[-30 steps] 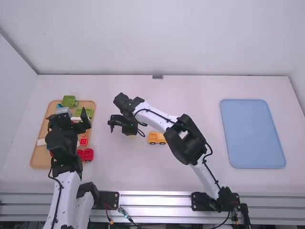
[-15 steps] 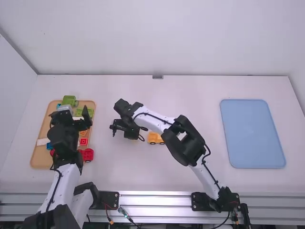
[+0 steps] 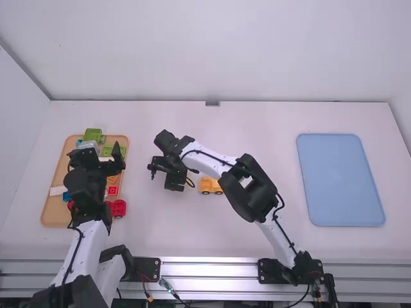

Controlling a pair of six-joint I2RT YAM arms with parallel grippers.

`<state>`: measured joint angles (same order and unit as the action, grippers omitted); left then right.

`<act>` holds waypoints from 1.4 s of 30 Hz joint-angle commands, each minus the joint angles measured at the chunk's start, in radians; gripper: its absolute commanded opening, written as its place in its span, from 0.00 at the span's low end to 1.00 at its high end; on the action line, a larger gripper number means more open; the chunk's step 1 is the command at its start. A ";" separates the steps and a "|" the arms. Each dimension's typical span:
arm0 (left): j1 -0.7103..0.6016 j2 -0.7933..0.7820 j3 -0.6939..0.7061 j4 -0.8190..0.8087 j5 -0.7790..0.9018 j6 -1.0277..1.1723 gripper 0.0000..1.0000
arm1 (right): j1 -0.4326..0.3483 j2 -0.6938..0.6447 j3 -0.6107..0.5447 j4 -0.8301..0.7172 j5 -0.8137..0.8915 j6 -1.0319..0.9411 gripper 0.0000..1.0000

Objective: Assemble lego blocks to make yellow taxi

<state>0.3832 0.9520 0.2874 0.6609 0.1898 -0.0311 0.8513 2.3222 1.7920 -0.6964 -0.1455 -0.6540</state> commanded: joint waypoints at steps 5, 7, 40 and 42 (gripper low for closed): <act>0.003 0.000 -0.005 0.010 0.018 -0.136 0.99 | -0.088 -0.134 -0.005 0.032 -0.071 0.000 0.99; 0.003 0.000 -0.005 0.015 0.076 -0.127 0.99 | -0.127 -0.175 -0.005 0.039 -0.119 0.000 0.99; -0.598 0.916 1.051 -1.415 0.020 1.233 0.99 | -0.758 -0.786 -0.957 0.752 -0.521 0.082 0.99; -0.616 0.934 1.038 -1.400 0.023 1.272 0.99 | -0.798 -0.787 -0.976 0.761 -0.642 0.023 0.99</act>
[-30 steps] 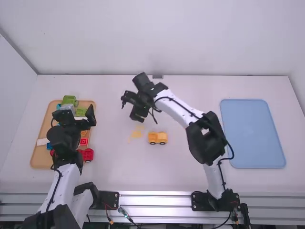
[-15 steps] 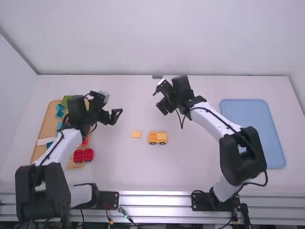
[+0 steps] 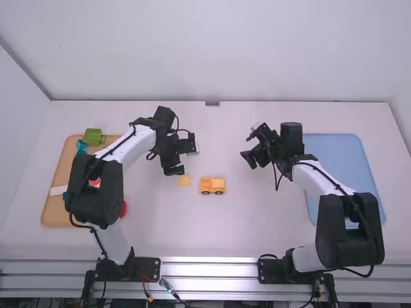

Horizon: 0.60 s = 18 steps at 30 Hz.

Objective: Assemble lego blocks to make yellow taxi

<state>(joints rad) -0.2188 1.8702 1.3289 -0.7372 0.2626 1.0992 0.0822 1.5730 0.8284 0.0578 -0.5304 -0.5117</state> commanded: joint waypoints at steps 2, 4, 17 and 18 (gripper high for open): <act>-0.029 0.027 -0.021 0.018 -0.055 0.154 0.99 | -0.069 -0.038 -0.025 0.019 -0.338 -0.124 0.99; -0.039 0.031 -0.053 0.064 -0.073 0.146 0.99 | -0.114 -0.038 -0.026 0.015 -0.394 -0.121 0.99; -0.050 0.032 -0.184 0.179 -0.010 0.101 0.92 | -0.144 -0.038 -0.026 0.040 -0.451 -0.121 0.99; -0.053 0.032 -0.186 0.182 -0.010 0.102 0.91 | -0.142 -0.038 -0.026 0.041 -0.448 -0.121 0.99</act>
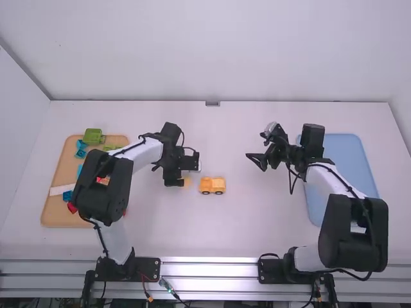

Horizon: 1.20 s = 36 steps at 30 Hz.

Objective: Assemble lego blocks to make yellow taxi

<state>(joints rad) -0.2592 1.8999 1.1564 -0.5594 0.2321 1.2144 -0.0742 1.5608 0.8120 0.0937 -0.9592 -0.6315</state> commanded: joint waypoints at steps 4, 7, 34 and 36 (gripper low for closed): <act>-0.030 0.012 -0.025 0.031 0.017 -0.017 0.90 | 0.038 -0.026 -0.010 0.011 0.020 -0.002 0.99; -0.042 0.026 -0.024 0.025 0.013 -0.021 0.90 | 0.056 -0.026 -0.010 0.012 0.045 -0.002 0.98; -0.040 0.029 -0.096 0.092 -0.006 -0.087 0.56 | 0.048 -0.026 -0.010 0.011 0.040 -0.001 0.99; -0.041 0.029 -0.103 0.105 -0.024 -0.106 0.54 | 0.048 -0.026 -0.010 0.011 0.040 -0.001 0.99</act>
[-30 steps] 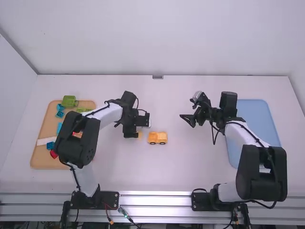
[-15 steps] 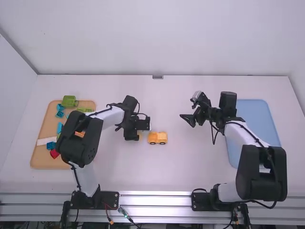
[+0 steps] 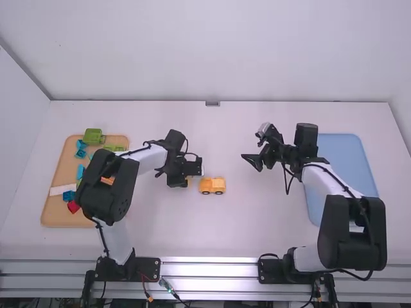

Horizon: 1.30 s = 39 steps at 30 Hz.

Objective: Assemble lego blocks to make yellow taxi

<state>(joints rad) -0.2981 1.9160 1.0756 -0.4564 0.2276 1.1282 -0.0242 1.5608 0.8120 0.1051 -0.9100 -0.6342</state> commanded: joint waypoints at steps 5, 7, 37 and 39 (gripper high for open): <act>-0.002 0.013 -0.023 -0.006 -0.030 -0.025 0.45 | -0.002 -0.026 -0.010 0.000 -0.010 0.001 0.99; -0.003 0.013 -0.021 -0.005 -0.031 -0.044 0.42 | -0.002 -0.026 -0.010 0.000 -0.010 0.001 0.99; -0.001 0.013 0.031 -0.031 -0.038 -0.897 0.02 | 0.006 -0.026 -0.010 0.104 -0.006 0.001 0.99; -0.003 0.013 0.031 -0.030 -0.038 -0.947 0.02 | 0.005 -0.026 -0.010 0.104 -0.006 0.000 0.98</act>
<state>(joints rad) -0.2985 1.9160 1.0996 -0.4816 0.1963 0.3027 -0.0223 1.5608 0.8120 0.2073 -0.9096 -0.6357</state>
